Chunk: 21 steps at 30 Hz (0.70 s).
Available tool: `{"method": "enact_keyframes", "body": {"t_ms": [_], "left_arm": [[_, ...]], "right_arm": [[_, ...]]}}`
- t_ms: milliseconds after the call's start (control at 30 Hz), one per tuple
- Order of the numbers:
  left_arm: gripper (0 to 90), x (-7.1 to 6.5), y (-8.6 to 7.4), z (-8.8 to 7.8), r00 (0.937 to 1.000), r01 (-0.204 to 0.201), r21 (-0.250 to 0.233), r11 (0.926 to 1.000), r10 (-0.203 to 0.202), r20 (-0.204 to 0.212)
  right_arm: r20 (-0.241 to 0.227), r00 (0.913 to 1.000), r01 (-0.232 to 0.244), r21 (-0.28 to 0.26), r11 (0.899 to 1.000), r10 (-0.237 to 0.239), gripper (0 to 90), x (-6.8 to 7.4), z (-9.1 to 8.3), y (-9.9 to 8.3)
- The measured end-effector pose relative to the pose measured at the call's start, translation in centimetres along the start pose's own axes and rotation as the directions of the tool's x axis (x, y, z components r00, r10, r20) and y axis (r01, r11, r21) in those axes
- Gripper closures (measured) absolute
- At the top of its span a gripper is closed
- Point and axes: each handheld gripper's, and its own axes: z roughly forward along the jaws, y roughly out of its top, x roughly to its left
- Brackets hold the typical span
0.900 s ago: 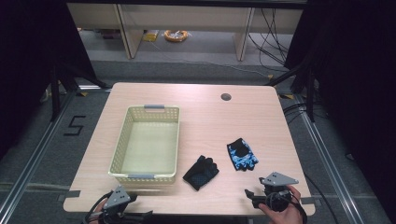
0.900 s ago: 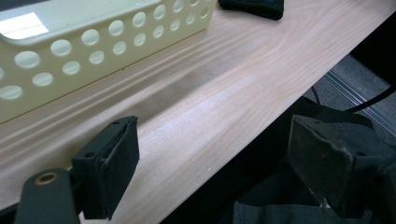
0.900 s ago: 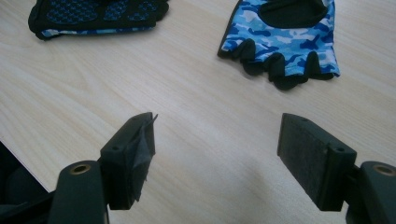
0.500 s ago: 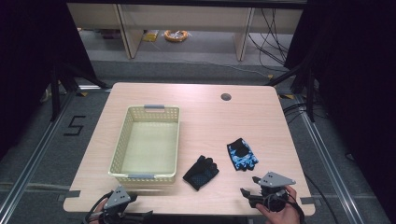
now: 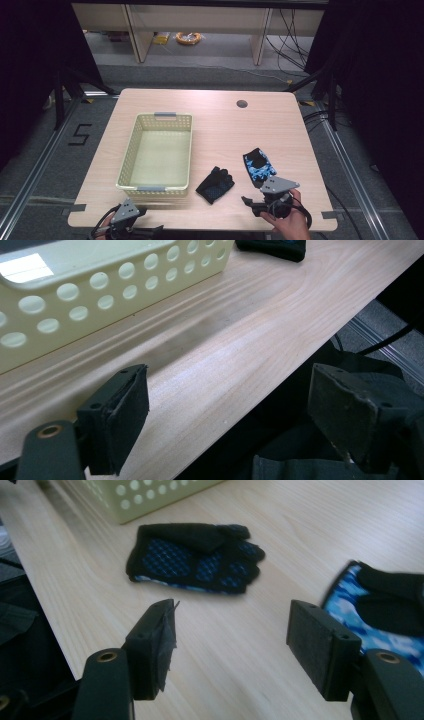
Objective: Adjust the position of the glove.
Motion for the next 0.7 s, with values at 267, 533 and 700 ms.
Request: {"method": "enact_keyframes", "body": {"t_ms": [267,533,700], "left_arm": [[16.3,0.2,0.0,0.0,0.9999,0.014,-0.004,0.9999,-0.014,-0.004],[16.3,0.4,0.1,-0.3,0.9997,-0.023,0.031,0.9992,0.023,-0.006],[16.3,0.4,0.1,-0.4,0.9998,-0.020,0.036,0.9991,0.021,-0.004]], "right_arm": [[-0.043,0.9969,0.067,0.021,0.998,-0.066,42.7,-0.5,2.7,2.6],[-0.055,0.9966,0.064,0.065,0.996,-0.061,56.7,-1.3,6.5,6.0],[-0.026,0.9934,0.113,0.093,0.989,-0.111,79.9,-1.3,8.6,7.3]]}}
